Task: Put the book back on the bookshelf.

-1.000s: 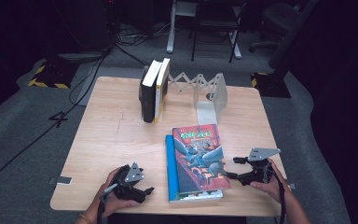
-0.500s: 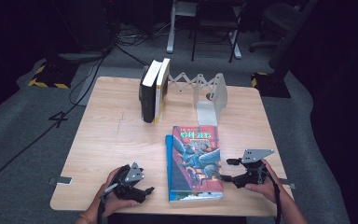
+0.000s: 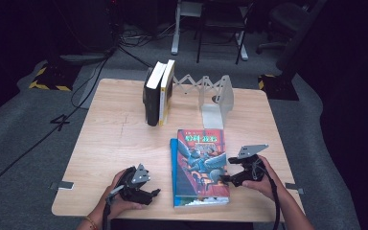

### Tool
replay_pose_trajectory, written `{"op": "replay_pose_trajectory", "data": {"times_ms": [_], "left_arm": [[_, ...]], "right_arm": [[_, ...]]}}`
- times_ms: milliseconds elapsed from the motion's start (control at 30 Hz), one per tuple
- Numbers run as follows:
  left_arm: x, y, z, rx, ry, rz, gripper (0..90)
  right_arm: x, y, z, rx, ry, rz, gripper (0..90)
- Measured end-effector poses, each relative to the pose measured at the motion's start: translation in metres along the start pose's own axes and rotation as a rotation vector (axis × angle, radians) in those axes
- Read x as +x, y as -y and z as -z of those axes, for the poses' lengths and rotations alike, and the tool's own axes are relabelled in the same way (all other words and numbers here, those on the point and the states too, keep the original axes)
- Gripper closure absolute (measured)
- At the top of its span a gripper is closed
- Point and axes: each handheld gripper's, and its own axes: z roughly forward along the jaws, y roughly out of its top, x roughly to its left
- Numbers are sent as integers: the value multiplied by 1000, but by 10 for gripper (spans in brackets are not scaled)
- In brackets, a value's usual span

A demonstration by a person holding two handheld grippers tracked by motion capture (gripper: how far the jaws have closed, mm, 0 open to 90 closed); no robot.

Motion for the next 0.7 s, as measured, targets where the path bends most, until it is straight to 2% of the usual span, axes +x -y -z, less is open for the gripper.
{"op": "replay_pose_trajectory", "data": {"times_ms": [133, 233, 367, 433, 567, 700], "left_arm": [[6, -6, -5, -2, -2, -11, 196], [14, -10, -9, 3, 2, 2, 196], [27, -20, -19, 10, 5, 28, 184], [31, -24, -24, 12, 5, 26, 162], [36, -31, -31, 11, 4, 24, 154], [36, -31, -32, 6, 2, 26, 151]], "right_arm": [[-7, -5, -6, 25, -31, -20, 137], [-12, -8, -9, 44, -49, -26, 108], [-15, -12, -14, 50, -74, -32, 112], [-16, -12, -14, 53, -78, -36, 113], [-13, -13, -13, 50, -52, -14, 115], [-3, -17, -10, 61, 18, 52, 121]]}}
